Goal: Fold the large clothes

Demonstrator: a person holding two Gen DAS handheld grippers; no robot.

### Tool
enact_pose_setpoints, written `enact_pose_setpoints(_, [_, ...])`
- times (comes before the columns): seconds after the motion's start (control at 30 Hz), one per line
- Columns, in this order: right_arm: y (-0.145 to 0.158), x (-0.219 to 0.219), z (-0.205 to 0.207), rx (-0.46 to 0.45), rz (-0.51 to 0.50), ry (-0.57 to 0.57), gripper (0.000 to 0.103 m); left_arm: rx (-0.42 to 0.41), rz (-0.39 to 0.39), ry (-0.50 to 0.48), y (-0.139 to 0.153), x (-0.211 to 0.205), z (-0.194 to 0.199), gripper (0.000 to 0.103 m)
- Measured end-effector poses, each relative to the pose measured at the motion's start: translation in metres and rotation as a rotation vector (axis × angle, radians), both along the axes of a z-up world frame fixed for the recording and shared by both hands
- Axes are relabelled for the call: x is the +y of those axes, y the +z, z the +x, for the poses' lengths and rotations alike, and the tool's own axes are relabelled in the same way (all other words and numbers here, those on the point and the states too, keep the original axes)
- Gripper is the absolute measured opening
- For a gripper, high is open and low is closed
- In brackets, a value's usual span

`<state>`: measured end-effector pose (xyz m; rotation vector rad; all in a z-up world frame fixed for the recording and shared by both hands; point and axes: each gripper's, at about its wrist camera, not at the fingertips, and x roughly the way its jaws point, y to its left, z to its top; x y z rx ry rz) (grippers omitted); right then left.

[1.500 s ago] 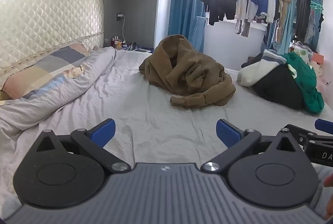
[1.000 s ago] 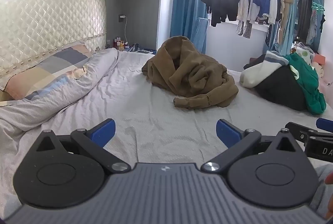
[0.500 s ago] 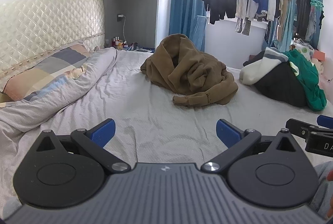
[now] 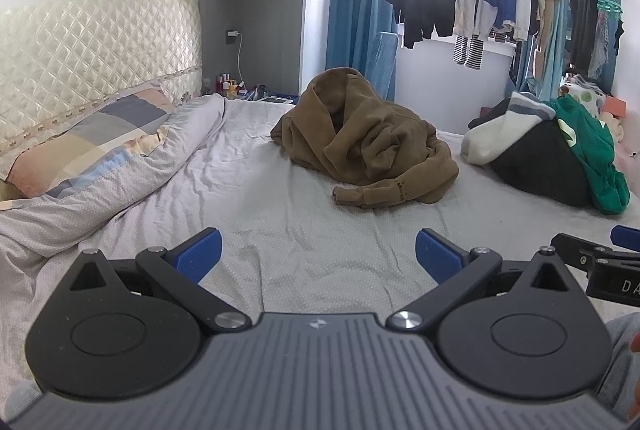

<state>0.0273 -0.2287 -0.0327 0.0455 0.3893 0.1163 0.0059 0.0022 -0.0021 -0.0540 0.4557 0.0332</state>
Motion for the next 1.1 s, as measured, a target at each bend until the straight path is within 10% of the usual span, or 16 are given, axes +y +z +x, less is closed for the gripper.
enact_pose_setpoints(1.1, [-0.005, -0.002, 0.003, 0.047, 0.026, 0.034, 0.103, 0.010, -0.004, 0.006, -0.013, -0.002, 0.006, 0.103])
